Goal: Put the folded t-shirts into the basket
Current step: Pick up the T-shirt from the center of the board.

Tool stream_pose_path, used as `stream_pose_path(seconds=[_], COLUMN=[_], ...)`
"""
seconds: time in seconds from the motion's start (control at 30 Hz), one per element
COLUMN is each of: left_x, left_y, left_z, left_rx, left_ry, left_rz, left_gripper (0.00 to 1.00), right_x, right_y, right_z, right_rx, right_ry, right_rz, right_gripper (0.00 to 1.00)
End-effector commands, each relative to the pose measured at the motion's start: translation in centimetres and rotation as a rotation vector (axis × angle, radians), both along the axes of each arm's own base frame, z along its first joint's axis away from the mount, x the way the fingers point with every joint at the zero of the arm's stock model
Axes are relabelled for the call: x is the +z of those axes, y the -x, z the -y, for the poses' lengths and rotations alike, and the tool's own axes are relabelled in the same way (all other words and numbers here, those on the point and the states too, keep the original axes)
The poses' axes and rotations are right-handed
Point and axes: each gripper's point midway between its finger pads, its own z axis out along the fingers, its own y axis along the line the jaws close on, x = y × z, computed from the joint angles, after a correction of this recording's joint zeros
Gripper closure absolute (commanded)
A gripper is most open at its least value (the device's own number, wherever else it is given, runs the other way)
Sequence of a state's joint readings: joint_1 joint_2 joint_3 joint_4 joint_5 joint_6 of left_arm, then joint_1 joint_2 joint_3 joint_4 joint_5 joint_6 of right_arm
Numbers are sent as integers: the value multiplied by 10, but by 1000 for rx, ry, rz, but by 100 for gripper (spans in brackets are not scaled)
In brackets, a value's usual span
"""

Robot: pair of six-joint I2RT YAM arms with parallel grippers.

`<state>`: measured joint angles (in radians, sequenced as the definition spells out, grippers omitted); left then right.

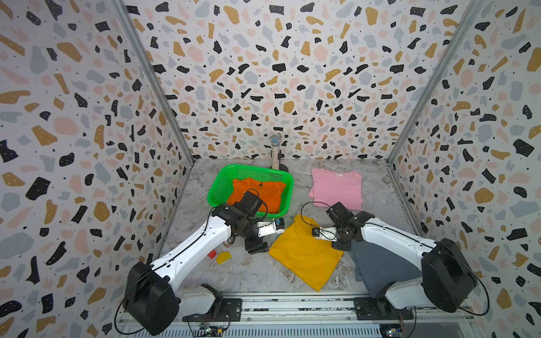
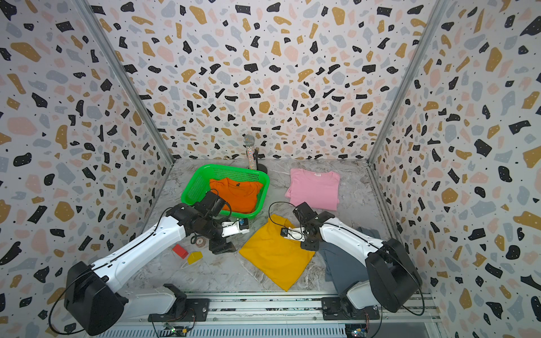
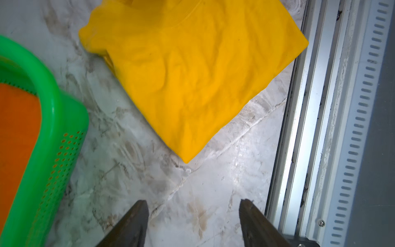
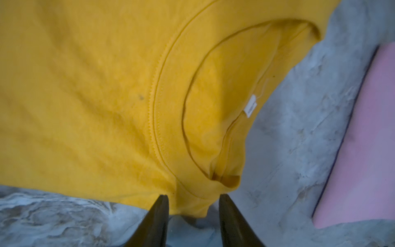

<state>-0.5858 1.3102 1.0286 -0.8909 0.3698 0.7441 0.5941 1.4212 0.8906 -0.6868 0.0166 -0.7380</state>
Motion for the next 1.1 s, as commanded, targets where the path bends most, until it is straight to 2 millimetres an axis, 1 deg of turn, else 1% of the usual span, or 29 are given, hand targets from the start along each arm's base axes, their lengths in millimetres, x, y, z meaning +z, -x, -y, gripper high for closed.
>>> stream_pose_path(seconds=[0.0, 0.07, 0.17, 0.27, 0.37, 0.47, 0.6, 0.67, 0.73, 0.83, 0.9, 0.93, 1.0, 1.07], left_x=[-13, -27, -46, -63, -79, -93, -107, -112, -110, -97, -82, -75, -58, -41], left_y=[1, 4, 8, 8, 14, 24, 45, 54, 61, 68, 66, 64, 61, 54], left_z=[24, 28, 31, 32, 33, 34, 35, 39, 49, 72, 89, 96, 106, 113], left_rx=[-55, -89, -128, -165, -211, -256, -317, -334, -346, -345, -327, -321, -311, -294], left_ry=[35, -4, -66, -123, -183, -248, -306, -321, -302, -224, -163, -138, -87, -38], left_rz=[11, 11, 6, 16, -2, -41, -101, -123, -144, -183, -202, -199, -185, -146], left_gripper=[32, 32, 34, 35, 36, 36, 36, 36, 36, 35, 33, 33, 31, 30], right_x=[2, -3, -18, -31, -36, -36, -31, -26, -18, -1, 13, 17, 21, 18], right_y=[17, 18, 20, 14, 0, -18, -49, -62, -70, -76, -76, -75, -71, -67], right_z=[-1, 0, 3, 8, 6, -2, -9, -9, -7, -2, 2, 4, 7, 11], right_rx=[-110, -143, -171, -198, -219, -229, -248, -254, -265, -300, -339, -357, -398, -443], right_ry=[-57, -56, -14, 28, 39, 30, 25, 22, 12, -40, -97, -121, -161, -187], right_rz=[-147, -196, -243, -261, -244, -219, -178, -157, -143, -134, -144, -159, -192, -236], right_gripper=[53, 53, 54, 56, 59, 60, 61, 61, 61, 59, 55, 53, 49, 46])
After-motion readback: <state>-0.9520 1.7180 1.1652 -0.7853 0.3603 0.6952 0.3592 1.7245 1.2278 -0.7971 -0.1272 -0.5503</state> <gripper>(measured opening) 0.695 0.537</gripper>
